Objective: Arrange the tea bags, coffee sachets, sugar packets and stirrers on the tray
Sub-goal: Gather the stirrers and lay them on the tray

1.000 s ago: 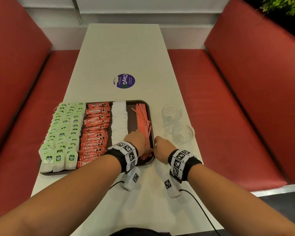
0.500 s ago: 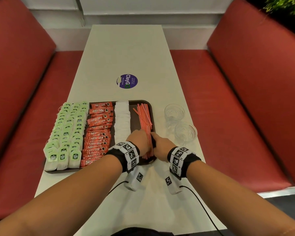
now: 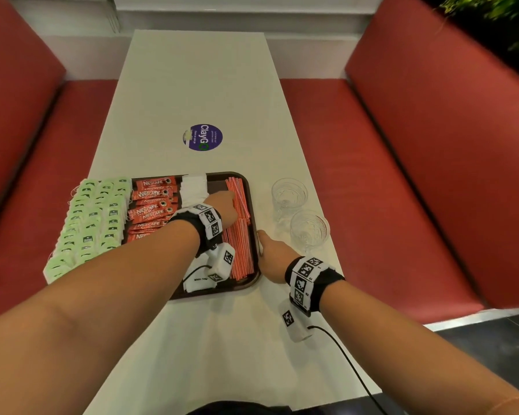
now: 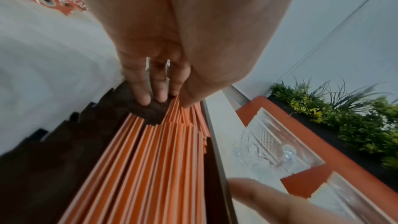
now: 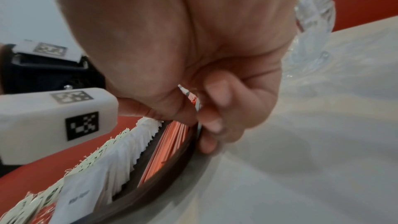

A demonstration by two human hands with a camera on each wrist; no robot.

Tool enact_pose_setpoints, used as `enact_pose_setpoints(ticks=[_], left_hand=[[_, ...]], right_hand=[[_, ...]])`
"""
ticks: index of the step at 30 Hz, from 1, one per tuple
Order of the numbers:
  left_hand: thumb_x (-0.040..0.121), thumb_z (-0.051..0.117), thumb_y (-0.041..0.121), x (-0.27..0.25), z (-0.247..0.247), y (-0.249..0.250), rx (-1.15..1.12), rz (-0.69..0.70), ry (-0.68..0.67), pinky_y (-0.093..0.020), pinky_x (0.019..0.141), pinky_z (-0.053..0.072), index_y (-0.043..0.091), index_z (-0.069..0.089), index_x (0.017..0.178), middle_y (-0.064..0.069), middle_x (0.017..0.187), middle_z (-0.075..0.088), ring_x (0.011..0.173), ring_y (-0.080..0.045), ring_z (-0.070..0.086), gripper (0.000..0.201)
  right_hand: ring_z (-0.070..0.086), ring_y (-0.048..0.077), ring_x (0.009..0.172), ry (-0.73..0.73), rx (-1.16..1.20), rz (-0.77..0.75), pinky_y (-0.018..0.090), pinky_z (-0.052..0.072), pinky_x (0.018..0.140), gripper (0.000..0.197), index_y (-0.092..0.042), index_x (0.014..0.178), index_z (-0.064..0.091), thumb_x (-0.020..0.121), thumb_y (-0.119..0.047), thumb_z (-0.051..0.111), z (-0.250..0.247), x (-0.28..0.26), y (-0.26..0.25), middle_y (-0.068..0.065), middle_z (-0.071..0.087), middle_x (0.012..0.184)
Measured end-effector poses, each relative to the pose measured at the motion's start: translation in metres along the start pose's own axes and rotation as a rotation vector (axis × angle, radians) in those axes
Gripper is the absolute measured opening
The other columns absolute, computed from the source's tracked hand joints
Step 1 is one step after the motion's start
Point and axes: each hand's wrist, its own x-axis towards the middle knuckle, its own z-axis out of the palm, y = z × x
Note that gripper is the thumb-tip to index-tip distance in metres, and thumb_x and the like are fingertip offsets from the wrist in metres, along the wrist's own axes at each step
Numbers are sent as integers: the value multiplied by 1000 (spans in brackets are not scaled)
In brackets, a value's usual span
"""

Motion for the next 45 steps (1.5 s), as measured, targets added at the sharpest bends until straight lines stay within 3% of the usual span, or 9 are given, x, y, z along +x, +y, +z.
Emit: enact_pose_setpoints(ticks=[6, 9, 12, 17, 19, 24, 28, 34, 45], left_hand=[[93, 47, 6, -19, -18, -20, -114, 76, 178, -31, 87, 48, 17, 56, 135, -9, 122, 65, 106, -29, 62, 45], [96, 53, 17, -47, -33, -57, -196, 70, 295, -27, 78, 45, 25, 57, 132, -6, 118, 68, 95, -21, 64, 38], [90, 68, 34, -83, -45, -106, -99, 24, 366, -34, 92, 47, 25, 56, 132, -3, 128, 64, 112, -22, 61, 45], [57, 93, 48, -150, -50, -187, 27, -190, 264, -45, 112, 37, 14, 38, 147, -9, 149, 44, 135, -29, 42, 111], [52, 96, 45, -172, -49, -209, 74, -249, 260, -45, 113, 33, 10, 36, 147, -12, 147, 43, 135, -33, 39, 118], [53, 91, 59, -208, -37, -258, 63, -413, 97, -40, 119, 25, 4, 17, 154, -17, 161, 21, 148, -32, 23, 137], [66, 86, 53, -215, -25, -269, -65, -338, 127, -36, 106, 40, 17, 32, 148, -8, 148, 45, 132, -27, 47, 105], [75, 82, 46, -197, -18, -271, -143, -320, 131, -31, 98, 47, 25, 29, 151, -1, 135, 61, 119, -23, 59, 96], [65, 87, 52, -124, -49, -262, -35, -295, 88, -38, 101, 47, 16, 31, 149, -8, 142, 54, 125, -29, 55, 108]], right_hand=[[63, 31, 105, 72, -10, -22, 39, 52, 90, 70, -9, 156, 15, 99, -25, 52, 3, -2, 3, 17, 61, 123], [57, 32, 112, 151, -46, -56, 44, 52, 96, 69, -15, 147, 29, 91, -38, 61, 8, -3, 3, 14, 52, 126], [53, 30, 117, 173, -90, -106, 46, 50, 99, 84, -18, 148, 26, 81, -44, 70, 14, -7, -2, 11, 48, 128], [19, 36, 148, 144, -228, -142, 49, 29, 120, 129, -16, 158, 2, 66, -54, 84, 28, -14, -12, 17, 7, 163], [7, 35, 152, 111, -264, -114, 46, 23, 123, 135, -14, 158, -8, 68, -53, 85, 34, -17, -18, 17, -8, 165], [7, 36, 153, 104, -300, -23, 41, 20, 124, 127, -4, 157, -8, 77, -46, 81, 45, -16, -30, 23, -8, 164], [13, 37, 151, 118, -291, 7, 42, 22, 123, 121, 0, 156, -2, 79, -47, 79, 44, -10, -34, 25, -2, 164], [18, 38, 150, 86, -370, 56, 44, 26, 121, 125, 0, 157, -2, 77, -47, 81, 37, 0, -43, 26, -2, 163], [30, 41, 145, 62, -451, 169, 46, 34, 117, 127, -1, 156, -1, 74, -44, 85, -17, 66, -64, 29, 1, 162]])
